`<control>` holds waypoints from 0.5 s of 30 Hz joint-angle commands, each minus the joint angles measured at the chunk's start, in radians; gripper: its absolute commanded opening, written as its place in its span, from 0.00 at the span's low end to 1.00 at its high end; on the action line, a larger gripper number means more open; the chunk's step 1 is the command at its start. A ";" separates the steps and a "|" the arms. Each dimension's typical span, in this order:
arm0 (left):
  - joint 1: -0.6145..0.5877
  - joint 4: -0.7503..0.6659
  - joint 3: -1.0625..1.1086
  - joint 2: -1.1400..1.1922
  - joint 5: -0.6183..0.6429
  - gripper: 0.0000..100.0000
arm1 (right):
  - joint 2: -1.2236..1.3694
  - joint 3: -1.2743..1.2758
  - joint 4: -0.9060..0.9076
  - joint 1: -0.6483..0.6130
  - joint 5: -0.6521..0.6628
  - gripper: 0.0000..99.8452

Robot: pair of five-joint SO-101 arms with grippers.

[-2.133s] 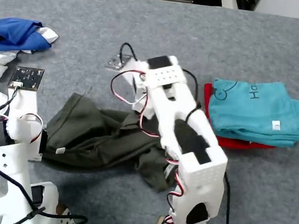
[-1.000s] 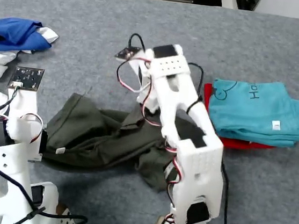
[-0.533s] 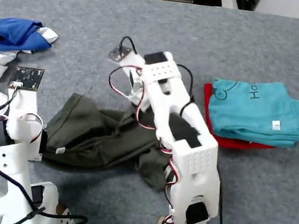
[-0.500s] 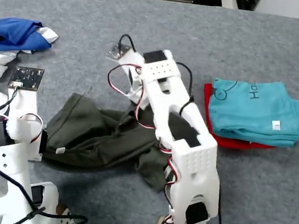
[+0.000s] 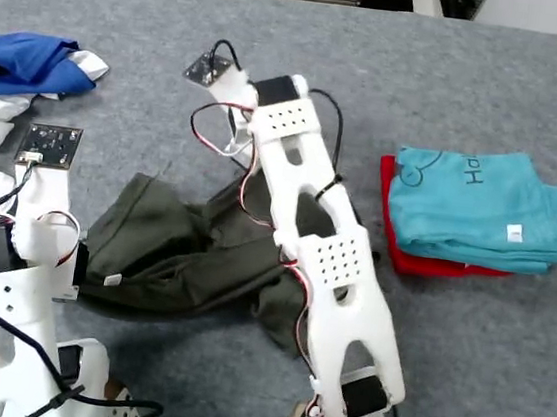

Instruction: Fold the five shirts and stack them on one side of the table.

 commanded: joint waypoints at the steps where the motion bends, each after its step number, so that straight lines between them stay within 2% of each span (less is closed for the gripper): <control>1: 0.011 -0.009 -0.003 -0.005 0.003 0.02 | 0.013 -0.275 0.130 0.013 -0.005 0.00; 5: 0.009 -0.009 -0.003 -0.005 0.005 0.02 | 0.038 -0.374 0.209 0.074 0.037 0.01; 9: 0.009 -0.009 -0.003 -0.005 0.005 0.02 | 0.044 -0.283 0.206 0.114 0.044 0.12; 15: 0.003 -0.008 -0.002 -0.010 0.005 0.02 | 0.045 -0.197 0.195 0.093 0.089 0.25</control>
